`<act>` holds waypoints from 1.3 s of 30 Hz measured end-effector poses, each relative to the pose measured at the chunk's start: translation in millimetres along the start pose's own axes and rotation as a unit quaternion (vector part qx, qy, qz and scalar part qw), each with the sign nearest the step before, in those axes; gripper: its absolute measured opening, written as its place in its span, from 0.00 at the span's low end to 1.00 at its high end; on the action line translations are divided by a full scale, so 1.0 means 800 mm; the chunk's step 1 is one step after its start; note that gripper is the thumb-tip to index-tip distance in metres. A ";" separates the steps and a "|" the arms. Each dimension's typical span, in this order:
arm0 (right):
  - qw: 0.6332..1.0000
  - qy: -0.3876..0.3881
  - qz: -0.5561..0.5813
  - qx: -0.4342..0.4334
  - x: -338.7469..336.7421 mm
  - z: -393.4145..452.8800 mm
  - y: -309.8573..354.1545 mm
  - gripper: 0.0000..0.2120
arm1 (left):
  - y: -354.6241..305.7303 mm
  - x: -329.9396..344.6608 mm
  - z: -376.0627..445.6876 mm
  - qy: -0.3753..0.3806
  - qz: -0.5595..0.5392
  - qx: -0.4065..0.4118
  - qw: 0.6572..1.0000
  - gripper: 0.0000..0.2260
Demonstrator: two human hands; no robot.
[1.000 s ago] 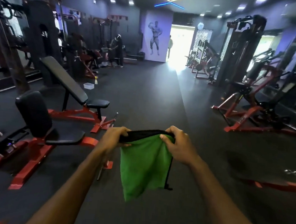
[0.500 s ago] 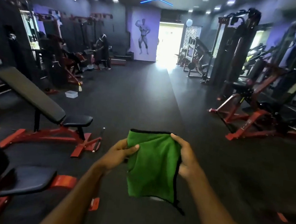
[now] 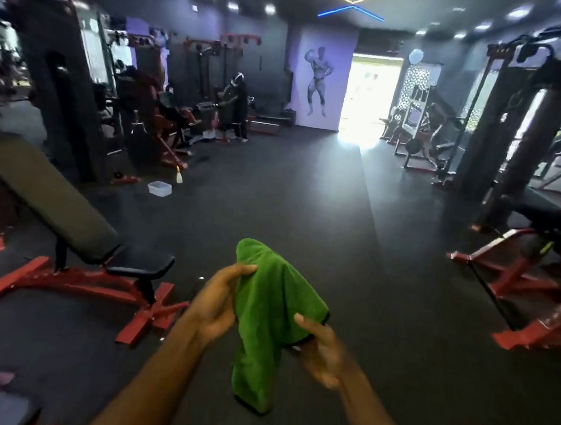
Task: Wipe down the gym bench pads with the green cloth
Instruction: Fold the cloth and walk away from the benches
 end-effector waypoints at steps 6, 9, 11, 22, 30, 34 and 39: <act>0.996 -0.009 -0.079 -0.045 -0.035 0.226 0.110 0.20 | -0.075 -0.047 0.199 -0.021 0.007 0.046 0.999 0.26; 0.994 -0.045 -0.071 -0.067 -0.042 0.344 0.163 0.13 | -0.101 -0.081 0.319 -0.057 0.054 0.054 0.995 0.22; 0.988 -0.089 -0.101 -0.074 -0.053 0.435 0.194 0.11 | -0.118 -0.105 0.412 -0.085 0.124 0.039 0.988 0.18; 0.928 -0.252 -0.262 -0.085 -0.176 0.840 0.316 0.27 | -0.259 -0.125 0.813 -0.036 0.272 0.082 0.958 0.34; 0.962 -0.180 -0.204 -0.013 -0.262 1.143 0.405 0.34 | -0.326 -0.162 1.102 -0.177 0.400 0.199 0.877 0.37; 0.963 -0.073 -0.258 -0.011 -0.268 1.303 0.457 0.44 | -0.391 -0.180 1.222 -0.225 0.483 0.234 0.813 0.19; 0.901 0.067 -0.428 0.003 -0.233 1.488 0.489 0.36 | -0.475 -0.218 1.338 -0.306 0.528 0.252 0.751 0.13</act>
Point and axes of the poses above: each hand's wrist, its own z-axis towards the middle knuckle, its own x-axis out of the palm, y = z × x, the point moved 4 cm from there along z, towards the middle knuckle, and after that the axes turned 1 degree about -z, right-handed, at the moved point
